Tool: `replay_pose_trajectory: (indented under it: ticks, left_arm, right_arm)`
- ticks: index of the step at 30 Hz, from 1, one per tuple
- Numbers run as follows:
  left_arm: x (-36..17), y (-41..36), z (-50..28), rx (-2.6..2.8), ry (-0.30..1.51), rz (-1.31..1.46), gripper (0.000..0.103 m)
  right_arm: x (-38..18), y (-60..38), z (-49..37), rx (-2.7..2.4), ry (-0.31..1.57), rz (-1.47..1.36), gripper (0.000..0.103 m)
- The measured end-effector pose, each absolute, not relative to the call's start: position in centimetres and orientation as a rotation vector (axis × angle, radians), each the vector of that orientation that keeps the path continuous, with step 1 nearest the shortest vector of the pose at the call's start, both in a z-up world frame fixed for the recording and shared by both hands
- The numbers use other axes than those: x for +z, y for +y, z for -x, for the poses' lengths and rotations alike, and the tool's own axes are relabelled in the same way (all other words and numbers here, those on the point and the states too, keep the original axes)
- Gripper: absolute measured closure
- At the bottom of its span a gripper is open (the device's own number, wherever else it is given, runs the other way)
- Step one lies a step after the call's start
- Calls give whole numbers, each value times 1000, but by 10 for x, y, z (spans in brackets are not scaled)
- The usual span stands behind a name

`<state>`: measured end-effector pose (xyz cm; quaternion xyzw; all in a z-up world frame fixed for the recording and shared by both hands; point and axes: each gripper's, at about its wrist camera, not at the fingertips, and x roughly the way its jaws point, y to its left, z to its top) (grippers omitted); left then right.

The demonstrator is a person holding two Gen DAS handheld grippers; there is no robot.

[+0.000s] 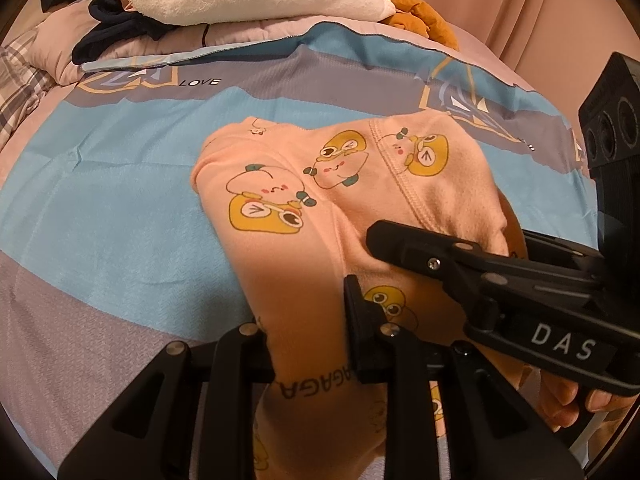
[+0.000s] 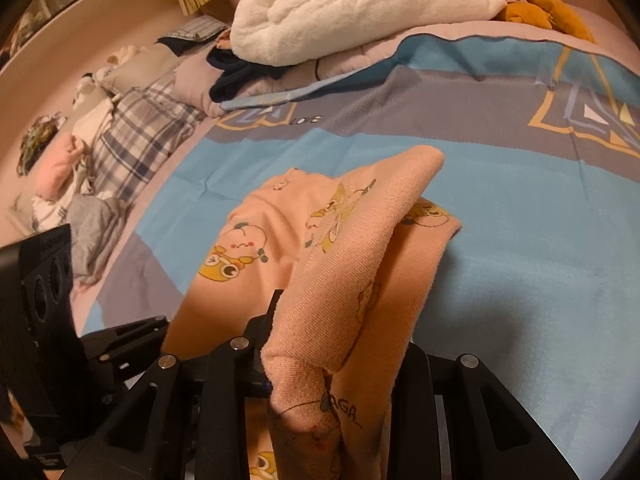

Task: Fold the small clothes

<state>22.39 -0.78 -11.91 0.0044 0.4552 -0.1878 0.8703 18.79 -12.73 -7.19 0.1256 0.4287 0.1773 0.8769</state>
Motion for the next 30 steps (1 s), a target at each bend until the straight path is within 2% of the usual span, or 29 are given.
replay_pose_trajectory:
  ticks: [26,30]
  left_arm:
    - [-120,-7,-225,-375,965,-18,73]
    - [-121,-4,-227,-361,966,-17,65]
  right_arm:
    - [-73,-123,-190,326,892,-191,73]
    - [-74,-124,-190,307,894,-182,70]
